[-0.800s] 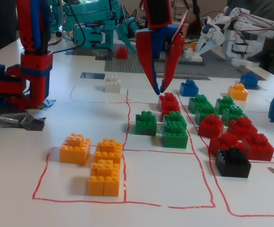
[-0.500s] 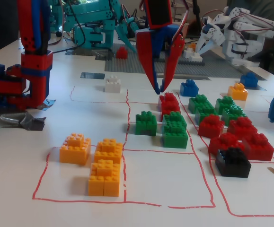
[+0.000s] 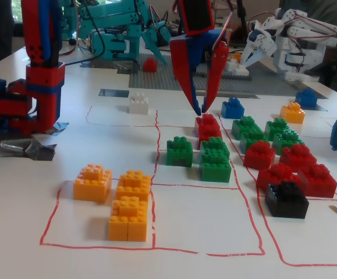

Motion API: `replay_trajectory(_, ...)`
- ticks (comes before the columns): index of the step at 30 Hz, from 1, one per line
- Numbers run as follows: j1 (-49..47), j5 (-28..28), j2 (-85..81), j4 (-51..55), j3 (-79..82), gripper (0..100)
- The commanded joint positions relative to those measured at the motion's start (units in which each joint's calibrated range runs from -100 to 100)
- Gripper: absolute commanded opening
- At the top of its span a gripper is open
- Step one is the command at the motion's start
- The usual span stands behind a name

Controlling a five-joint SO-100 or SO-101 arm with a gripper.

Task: Grab the block and put it in the grey marker

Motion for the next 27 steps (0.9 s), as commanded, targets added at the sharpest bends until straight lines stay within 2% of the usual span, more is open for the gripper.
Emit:
replay_trajectory(1,-1.42,-0.39,-1.65,-1.08,-5.63,0)
replay_trajectory(3,-1.42,-0.15,-1.65,-1.57,-5.45,1)
replay_trajectory(8,-1.72,-0.78,-1.56,-0.43,-4.09,30)
replay_trajectory(14,-2.31,-1.86,-1.56,2.57,-3.81,29)
replay_trajectory(27,-3.97,-3.81,2.97,2.33,-4.00,30)
